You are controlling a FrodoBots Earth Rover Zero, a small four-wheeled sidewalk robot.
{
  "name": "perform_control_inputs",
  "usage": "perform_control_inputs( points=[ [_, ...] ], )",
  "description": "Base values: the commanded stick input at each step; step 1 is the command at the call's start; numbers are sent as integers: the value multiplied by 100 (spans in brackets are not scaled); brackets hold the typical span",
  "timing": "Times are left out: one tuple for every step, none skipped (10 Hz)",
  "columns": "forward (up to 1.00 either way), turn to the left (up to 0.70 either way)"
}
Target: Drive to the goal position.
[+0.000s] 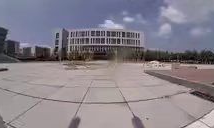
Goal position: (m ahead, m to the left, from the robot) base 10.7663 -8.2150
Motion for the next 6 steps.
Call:
perform_control_inputs(
  points=[
    [70,0],
    [70,0],
    [70,0],
    [70,0],
    [70,0],
    [70,0]
  ],
)
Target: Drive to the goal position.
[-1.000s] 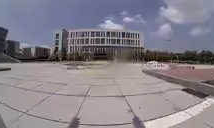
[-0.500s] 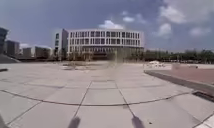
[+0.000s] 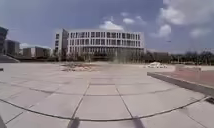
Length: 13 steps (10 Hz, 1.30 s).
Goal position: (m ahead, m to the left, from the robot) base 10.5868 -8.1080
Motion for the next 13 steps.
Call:
perform_control_inputs(
  points=[
    [70,0],
    [70,0],
    [70,0],
    [70,0],
    [70,0],
    [70,0],
    [70,0],
    [70,0],
    [70,0],
    [70,0],
    [70,0],
    [70,0],
    [70,0]
  ],
)
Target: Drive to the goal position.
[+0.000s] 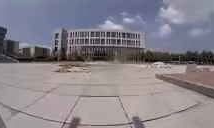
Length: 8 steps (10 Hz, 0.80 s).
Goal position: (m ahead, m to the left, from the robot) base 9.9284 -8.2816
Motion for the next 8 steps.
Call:
perform_control_inputs(
  points=[
    [70,0],
    [70,0],
    [70,0],
    [70,0],
    [70,-11],
    [70,-27],
    [70,-35],
    [70,-35]
  ],
)
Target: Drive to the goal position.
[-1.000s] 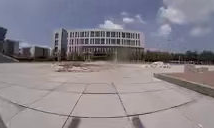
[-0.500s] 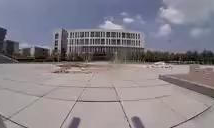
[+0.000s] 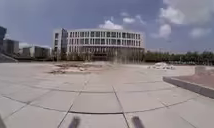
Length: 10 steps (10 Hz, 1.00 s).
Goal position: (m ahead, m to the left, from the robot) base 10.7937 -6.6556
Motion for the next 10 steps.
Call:
perform_control_inputs(
  points=[
    [70,-35],
    [70,-35],
    [70,-35],
    [70,-35],
    [70,-21],
    [70,-7],
    [70,0],
    [70,0],
    [70,0],
    [70,0]
  ],
)
